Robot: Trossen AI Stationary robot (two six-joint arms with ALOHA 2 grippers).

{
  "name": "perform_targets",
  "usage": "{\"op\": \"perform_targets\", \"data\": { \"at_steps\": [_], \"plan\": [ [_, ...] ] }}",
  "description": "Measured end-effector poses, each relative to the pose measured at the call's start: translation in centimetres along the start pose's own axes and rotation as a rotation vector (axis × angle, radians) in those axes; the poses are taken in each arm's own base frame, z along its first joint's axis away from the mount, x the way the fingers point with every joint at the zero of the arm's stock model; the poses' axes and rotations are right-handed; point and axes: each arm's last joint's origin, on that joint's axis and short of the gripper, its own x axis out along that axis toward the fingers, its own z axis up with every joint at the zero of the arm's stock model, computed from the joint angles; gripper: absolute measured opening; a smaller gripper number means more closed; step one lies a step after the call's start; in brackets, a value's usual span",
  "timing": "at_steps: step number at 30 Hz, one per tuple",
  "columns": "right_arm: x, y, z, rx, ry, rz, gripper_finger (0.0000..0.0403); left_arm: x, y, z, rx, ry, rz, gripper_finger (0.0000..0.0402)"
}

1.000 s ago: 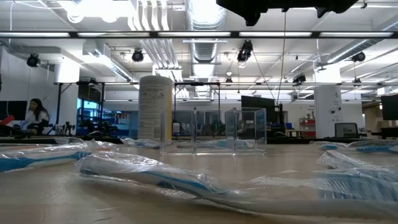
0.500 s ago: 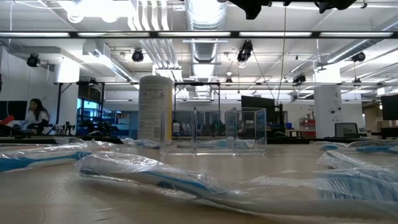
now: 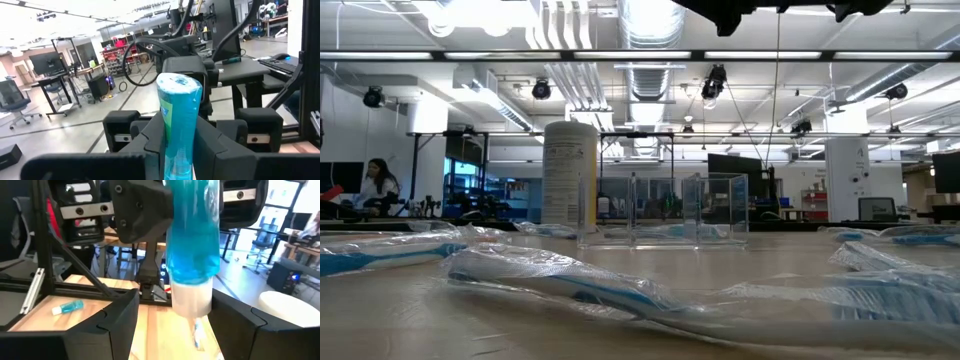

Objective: Pick & Place toothbrushing station
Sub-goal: Put the blue mouthwash into the transparent organizer

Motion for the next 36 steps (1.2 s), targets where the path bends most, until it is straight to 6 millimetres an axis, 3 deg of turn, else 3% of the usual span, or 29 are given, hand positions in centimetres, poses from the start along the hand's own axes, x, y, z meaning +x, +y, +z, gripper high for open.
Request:
{"op": "perform_targets", "data": {
  "at_steps": [25,30,36],
  "plan": [
    [0.01,-0.09,0.35,-0.020,-0.024,-0.029,0.0217,-0.14,-0.09,-0.50,-0.015,0.037,-0.014,0.0057],
    [0.01,-0.27,0.33,-0.027,-0.019,-0.061,0.0179,-0.13,-0.10,-0.51,-0.016,0.036,-0.016,0.0057],
    [0.02,-0.54,0.28,-0.056,-0.014,-0.073,0.0091,-0.12,-0.12,-0.56,-0.020,0.039,-0.019,0.0057]
  ]
}}
